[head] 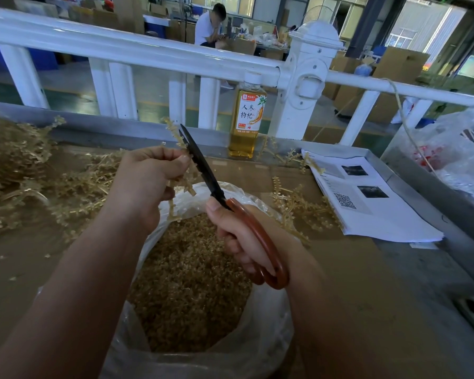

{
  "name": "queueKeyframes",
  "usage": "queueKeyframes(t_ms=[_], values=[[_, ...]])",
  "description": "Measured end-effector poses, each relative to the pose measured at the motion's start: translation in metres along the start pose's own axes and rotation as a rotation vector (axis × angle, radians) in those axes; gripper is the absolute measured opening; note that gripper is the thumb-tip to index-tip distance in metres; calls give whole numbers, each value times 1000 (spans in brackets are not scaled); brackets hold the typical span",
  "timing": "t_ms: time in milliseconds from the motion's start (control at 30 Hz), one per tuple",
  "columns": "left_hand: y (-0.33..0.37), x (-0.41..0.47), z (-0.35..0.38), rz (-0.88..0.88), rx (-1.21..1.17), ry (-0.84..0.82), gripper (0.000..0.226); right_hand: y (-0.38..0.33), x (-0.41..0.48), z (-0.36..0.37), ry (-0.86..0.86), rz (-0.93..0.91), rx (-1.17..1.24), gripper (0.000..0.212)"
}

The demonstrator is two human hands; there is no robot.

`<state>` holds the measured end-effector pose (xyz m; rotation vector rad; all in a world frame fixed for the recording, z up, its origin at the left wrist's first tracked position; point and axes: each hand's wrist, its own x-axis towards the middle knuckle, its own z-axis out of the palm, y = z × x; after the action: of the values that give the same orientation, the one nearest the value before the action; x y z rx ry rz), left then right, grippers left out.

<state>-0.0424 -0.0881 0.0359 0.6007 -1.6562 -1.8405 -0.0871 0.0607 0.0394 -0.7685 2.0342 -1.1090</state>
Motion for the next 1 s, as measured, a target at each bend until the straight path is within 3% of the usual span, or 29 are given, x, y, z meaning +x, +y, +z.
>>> queueKeyframes(t_ms=[267,700,1000], values=[[2,0,-1,-8,-87,-85,24,6,3,-3,-10,-25,-8,41],[5,-6,4,2,25,-160,23,7,5,-5,-29,53,-58,40],[10,-9,8,-71,-168,-280,27,0,-2,-3,2,25,102,41]])
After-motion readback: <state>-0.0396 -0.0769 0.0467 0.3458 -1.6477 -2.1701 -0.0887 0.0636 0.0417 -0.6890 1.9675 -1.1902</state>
